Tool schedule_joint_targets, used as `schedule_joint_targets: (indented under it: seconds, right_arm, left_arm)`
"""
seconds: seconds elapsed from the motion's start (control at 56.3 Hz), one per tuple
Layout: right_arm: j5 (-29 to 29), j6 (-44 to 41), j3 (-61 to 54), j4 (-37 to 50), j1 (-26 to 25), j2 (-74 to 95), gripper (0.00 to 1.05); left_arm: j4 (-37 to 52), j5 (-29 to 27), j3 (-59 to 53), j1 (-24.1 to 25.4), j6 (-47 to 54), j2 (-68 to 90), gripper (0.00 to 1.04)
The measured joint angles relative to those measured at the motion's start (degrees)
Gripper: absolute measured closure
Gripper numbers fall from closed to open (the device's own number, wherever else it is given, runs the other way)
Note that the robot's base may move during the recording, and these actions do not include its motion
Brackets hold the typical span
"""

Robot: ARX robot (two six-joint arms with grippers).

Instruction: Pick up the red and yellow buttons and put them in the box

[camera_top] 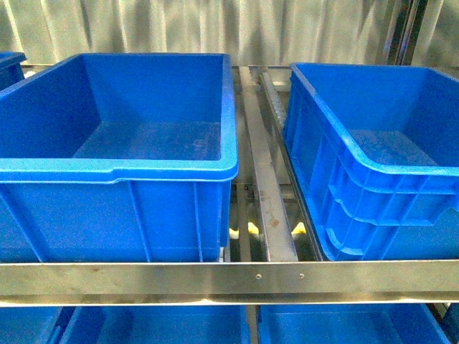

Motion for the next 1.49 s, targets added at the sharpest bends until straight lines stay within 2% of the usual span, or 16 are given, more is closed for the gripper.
schedule_joint_targets:
  seconds: [0.515,0.568,0.621,0.905,1.136,1.367,1.42,1.491]
  right_arm:
    - [0.0,0.0,-1.27,-4.33,0.0,-7.28,1.01]
    - [-0.17,-0.02,-1.25,-11.02,-0.02,-12.24,1.01]
    - [0.07,0.0,-1.25,-13.84,-0.04,-15.3,1.01]
    - [0.07,-0.02,-1.25,-14.43,-0.07,-17.14,1.01]
    - [0.07,-0.11,-1.25,-14.43,-0.07,-17.14,0.65]
    - [0.09,-0.11,-1.25,-14.43,-0.07,-17.14,0.2]
    - [0.07,-0.11,-1.25,-14.43,-0.07,-17.14,0.06]
    - [0.09,-0.11,-1.25,-14.43,-0.07,-17.14,0.06]
  left_arm:
    - [0.0,-0.02,0.0,0.0,0.0,0.0,0.08]
    - [0.0,0.0,0.0,0.0,0.0,0.0,0.08]
    - [0.0,-0.02,0.0,0.0,0.0,0.0,0.08]
    - [0.0,0.0,0.0,0.0,0.0,0.0,0.08]
    - [0.0,-0.02,0.0,0.0,0.0,0.0,0.08]
    - [0.0,-0.02,0.0,0.0,0.0,0.0,0.08]
    - [0.0,-0.02,0.0,0.0,0.0,0.0,0.08]
    - [0.0,-0.02,0.0,0.0,0.0,0.0,0.08]
